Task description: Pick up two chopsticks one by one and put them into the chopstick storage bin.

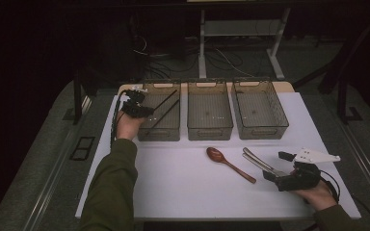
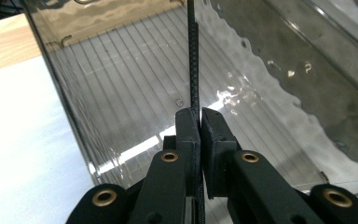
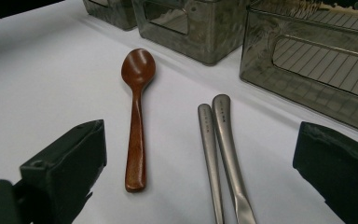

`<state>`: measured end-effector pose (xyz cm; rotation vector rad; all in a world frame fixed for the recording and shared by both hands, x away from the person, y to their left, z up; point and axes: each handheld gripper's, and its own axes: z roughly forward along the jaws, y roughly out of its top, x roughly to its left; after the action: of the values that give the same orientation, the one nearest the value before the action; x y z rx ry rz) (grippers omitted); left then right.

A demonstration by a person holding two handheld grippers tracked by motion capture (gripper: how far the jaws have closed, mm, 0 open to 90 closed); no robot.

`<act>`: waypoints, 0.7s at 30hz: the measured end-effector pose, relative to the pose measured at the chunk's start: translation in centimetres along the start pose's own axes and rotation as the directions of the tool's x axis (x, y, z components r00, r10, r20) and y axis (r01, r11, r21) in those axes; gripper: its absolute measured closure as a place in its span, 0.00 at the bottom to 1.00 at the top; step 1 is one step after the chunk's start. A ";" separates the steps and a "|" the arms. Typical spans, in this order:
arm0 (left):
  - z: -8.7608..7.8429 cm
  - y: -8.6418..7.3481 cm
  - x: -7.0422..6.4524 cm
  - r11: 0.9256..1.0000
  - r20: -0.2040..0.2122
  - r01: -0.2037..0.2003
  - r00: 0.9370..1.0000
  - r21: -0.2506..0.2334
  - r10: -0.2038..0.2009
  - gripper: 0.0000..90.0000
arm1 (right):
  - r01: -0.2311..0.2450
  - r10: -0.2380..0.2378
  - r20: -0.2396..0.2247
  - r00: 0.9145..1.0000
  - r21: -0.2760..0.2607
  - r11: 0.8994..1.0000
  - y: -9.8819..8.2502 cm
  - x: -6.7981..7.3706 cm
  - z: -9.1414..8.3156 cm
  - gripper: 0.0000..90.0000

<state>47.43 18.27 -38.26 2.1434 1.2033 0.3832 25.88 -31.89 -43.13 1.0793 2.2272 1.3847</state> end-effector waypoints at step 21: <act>-0.3 0.1 -0.5 0.999 0.027 0.017 1.000 -0.034 -0.016 0.78 | -0.001 0.001 0.002 1.000 -0.004 1.000 0.0 0.0 -0.1 0.02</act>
<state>47.08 17.97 -37.98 2.1021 1.1901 0.3646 25.86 -31.99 -43.09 1.0800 2.2220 1.3876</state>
